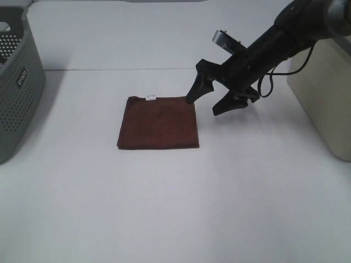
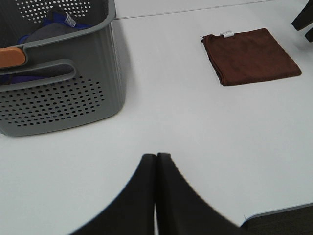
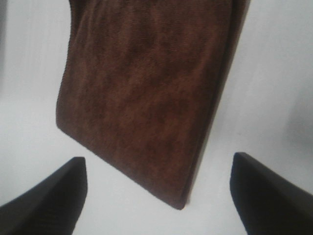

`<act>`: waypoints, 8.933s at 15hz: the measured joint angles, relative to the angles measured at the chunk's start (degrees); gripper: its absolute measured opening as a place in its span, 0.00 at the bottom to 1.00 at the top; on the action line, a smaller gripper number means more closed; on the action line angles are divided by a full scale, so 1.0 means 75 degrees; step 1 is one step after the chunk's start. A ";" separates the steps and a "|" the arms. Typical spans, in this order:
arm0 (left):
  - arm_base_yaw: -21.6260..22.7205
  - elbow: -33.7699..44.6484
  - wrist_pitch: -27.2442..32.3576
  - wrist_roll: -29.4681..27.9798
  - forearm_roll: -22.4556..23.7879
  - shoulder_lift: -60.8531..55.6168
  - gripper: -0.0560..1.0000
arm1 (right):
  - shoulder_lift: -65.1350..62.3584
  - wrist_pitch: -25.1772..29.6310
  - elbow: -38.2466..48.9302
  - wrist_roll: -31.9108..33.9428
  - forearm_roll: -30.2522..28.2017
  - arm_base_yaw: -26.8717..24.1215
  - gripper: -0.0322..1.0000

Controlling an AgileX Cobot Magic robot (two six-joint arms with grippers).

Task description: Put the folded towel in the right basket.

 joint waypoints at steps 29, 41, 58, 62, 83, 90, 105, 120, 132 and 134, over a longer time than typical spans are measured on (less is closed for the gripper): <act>0.0000 0.0000 0.0000 0.0000 0.0000 0.0000 0.05 | 0.0665 0.0061 -0.0581 0.0328 0.1146 0.0917 0.06; 0.0000 0.0000 0.0000 0.0000 0.0000 0.0000 0.05 | -0.0405 0.2208 -0.3384 0.1971 -0.3445 0.0917 0.06; 0.0000 0.0000 0.0000 0.0000 0.0000 0.0000 0.05 | -0.1780 0.2414 -0.5019 0.0718 -0.4324 -0.2215 0.06; 0.0000 0.0000 0.0000 0.0000 0.0000 0.0000 0.05 | -0.1803 0.2414 -0.5019 0.0267 -0.3613 -0.3331 0.06; 0.0000 0.0000 0.0000 0.0000 0.0000 0.0000 0.05 | -0.1070 0.2047 -0.4217 0.0222 -0.3132 -0.4240 0.06; 0.0000 0.0000 0.0000 0.0000 0.0000 0.0000 0.05 | -0.0772 0.2414 -0.4217 0.1146 -0.3850 -0.4240 0.58; 0.0000 0.0000 0.0000 0.0000 0.0000 0.0000 0.05 | -0.3850 0.2414 -0.2895 0.1543 -0.4202 -0.2811 0.98; 0.0000 0.0000 0.0000 0.0000 0.0000 0.0000 0.05 | -1.0565 0.2322 0.6173 0.1597 -0.4775 -0.2108 0.98; 0.0000 0.0000 0.0000 0.0000 0.0000 0.0000 0.05 | -1.6608 0.1604 0.8931 0.2292 -0.5676 -0.2108 0.98; 0.0000 0.0000 0.0000 0.0000 0.0000 0.0000 0.05 | -1.7219 0.1604 0.8931 0.2361 -0.5722 -0.2108 0.98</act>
